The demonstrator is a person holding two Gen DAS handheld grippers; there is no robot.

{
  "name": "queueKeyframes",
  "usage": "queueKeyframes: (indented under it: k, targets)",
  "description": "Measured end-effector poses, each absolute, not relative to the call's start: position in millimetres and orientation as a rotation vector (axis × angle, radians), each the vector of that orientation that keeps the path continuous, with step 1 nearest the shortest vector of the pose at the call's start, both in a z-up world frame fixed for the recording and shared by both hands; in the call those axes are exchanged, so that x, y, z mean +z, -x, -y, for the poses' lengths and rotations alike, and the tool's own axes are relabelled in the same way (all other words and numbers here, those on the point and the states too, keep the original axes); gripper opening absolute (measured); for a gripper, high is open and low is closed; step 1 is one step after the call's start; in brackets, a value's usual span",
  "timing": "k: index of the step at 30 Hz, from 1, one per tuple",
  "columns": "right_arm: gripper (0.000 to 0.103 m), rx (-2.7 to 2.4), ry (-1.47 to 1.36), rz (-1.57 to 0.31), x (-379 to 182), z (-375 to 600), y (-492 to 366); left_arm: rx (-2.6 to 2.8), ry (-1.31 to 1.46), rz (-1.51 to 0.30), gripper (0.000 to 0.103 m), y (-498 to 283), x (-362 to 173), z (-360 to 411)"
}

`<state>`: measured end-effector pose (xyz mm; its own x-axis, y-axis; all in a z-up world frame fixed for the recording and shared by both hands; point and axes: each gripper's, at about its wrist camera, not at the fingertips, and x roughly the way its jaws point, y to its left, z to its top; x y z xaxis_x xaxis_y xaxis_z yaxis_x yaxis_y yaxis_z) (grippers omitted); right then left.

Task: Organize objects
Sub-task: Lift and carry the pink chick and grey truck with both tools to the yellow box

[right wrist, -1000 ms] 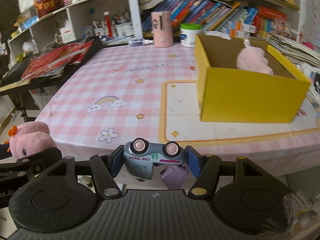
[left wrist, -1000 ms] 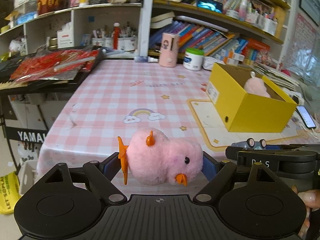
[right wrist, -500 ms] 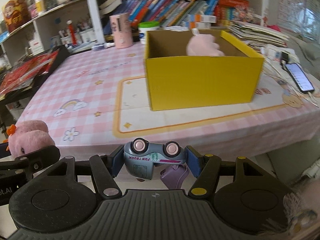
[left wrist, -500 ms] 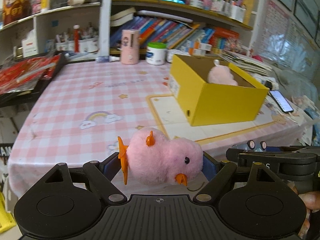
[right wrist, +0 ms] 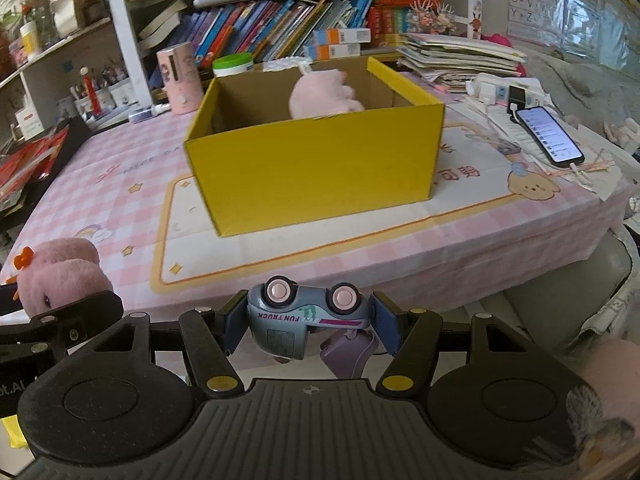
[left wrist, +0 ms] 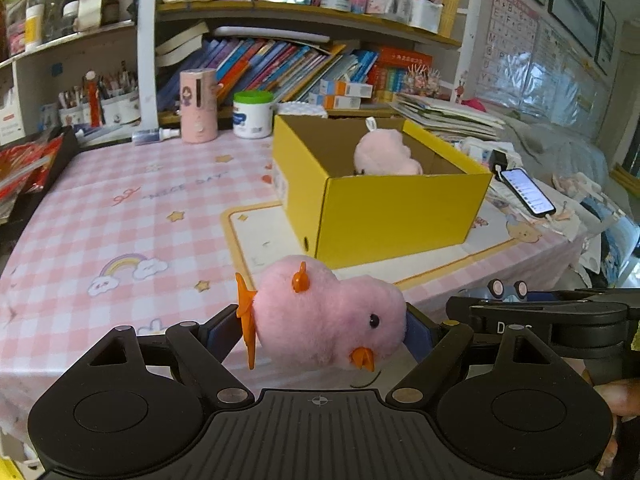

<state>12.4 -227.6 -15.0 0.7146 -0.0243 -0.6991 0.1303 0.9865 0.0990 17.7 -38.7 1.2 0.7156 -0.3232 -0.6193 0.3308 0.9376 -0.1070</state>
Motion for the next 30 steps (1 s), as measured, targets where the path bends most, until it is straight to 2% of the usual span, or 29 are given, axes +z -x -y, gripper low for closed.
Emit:
queueKeyframes:
  k: [17,30]
  targets:
    - [0.062,-0.072,-0.145,-0.772,-10.3,267.9,-50.7,-0.353,-0.024,-0.643,0.084,-48.7,11.4,79.7]
    - [0.062,-0.031,-0.08,-0.637,26.5,299.8,-90.7,-0.331,-0.002,-0.508,0.084,-85.7,38.2,113.1]
